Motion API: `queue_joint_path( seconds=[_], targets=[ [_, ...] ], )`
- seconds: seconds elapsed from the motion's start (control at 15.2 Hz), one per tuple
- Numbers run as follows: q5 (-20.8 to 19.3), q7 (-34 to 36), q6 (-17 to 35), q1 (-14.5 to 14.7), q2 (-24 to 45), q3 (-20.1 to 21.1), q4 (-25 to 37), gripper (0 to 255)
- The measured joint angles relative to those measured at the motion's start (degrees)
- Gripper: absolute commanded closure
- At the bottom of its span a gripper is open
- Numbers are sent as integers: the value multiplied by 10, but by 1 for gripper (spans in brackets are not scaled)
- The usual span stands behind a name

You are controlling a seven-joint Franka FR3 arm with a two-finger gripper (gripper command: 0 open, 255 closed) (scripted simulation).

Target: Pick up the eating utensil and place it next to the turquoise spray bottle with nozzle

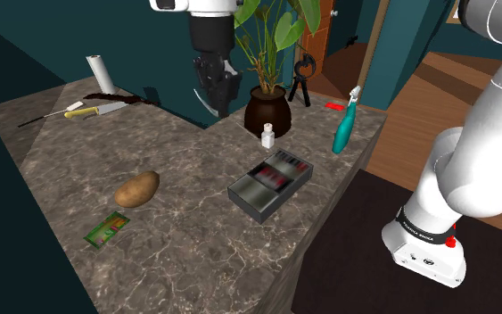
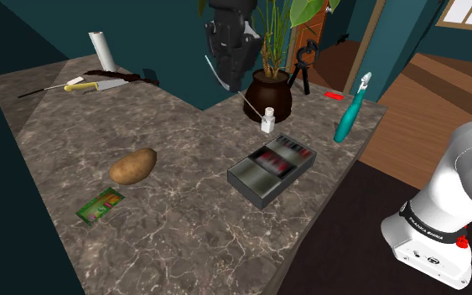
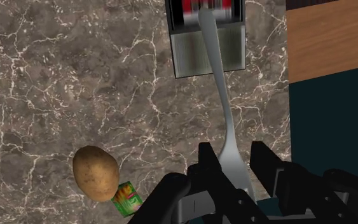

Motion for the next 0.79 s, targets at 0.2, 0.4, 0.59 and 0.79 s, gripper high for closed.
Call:
queue_joint_path(
  seconds=[0.2, 0.4, 0.59, 0.79],
  targets=[
    [20, -45, 6, -20, -59, -24, -65, 255],
    [27, -90, 8, -36, -94, -51, -105, 255],
    [32, -130, 3, -50, -131, -77, -139, 255],
    [31, -171, 0, -64, -160, -104, -169, 255]
  ],
)
